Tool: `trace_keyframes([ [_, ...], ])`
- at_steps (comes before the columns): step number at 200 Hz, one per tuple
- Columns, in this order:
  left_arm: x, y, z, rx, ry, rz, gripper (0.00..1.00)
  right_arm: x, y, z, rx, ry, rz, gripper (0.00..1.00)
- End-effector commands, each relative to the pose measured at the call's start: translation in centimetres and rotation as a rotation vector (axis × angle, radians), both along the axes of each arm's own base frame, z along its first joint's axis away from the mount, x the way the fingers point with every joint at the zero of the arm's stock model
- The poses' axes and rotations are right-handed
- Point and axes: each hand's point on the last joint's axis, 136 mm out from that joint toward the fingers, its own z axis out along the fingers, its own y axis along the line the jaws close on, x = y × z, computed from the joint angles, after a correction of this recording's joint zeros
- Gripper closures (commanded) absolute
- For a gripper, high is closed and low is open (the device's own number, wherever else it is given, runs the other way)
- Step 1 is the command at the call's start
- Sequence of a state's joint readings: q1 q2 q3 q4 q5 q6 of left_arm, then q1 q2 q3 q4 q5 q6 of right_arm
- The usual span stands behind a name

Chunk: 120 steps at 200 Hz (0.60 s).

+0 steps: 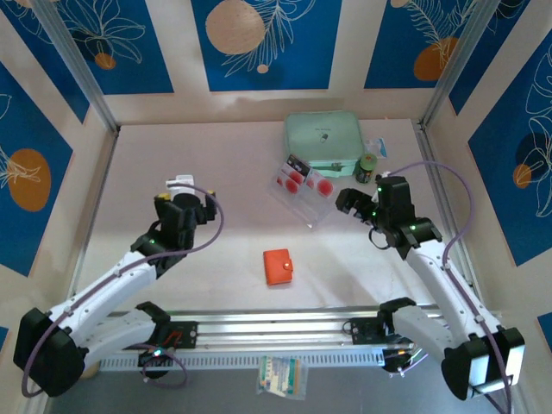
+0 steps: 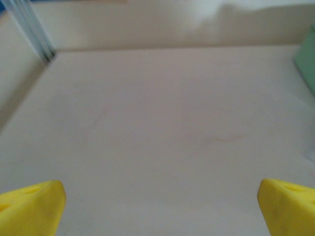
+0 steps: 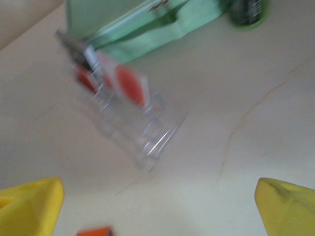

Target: Put the credit cards into the card holder

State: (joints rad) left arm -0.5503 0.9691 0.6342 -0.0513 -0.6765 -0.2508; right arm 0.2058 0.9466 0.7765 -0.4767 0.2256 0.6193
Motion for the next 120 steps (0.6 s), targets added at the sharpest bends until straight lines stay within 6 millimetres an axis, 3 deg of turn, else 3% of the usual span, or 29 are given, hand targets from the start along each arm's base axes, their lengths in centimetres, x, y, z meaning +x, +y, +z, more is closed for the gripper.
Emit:
trace_keyframes([
  [1,1.4,3.3,3.3,0.077,-0.183,0.094,0.0,2.3,-4.6,-1.2,-0.098,-0.066,-0.152,0.01],
  [26,2.0,6.4,1.7,0.138,-0.15,0.147,0.0,3.6,-9.1,-2.5,-0.193,-0.073,-0.305,0.01],
  [51,2.1,8.0,-0.8,0.115,-0.12,0.164,0.0,4.5,-11.6,-3.6,-0.293,-0.085,-0.358,0.01],
  [85,3.2,8.1,-4.4,0.137,-0.097,0.15,0.0,6.2,-11.3,-6.1,-0.32,-0.151,-0.29,0.01],
  [109,4.3,7.5,-6.7,0.155,-0.086,0.12,0.0,7.3,-10.2,-8.4,-0.33,-0.156,-0.202,0.01],
  [120,4.8,7.3,-7.4,0.157,-0.091,0.106,0.0,7.8,-9.4,-8.3,-0.319,-0.172,-0.148,0.01],
])
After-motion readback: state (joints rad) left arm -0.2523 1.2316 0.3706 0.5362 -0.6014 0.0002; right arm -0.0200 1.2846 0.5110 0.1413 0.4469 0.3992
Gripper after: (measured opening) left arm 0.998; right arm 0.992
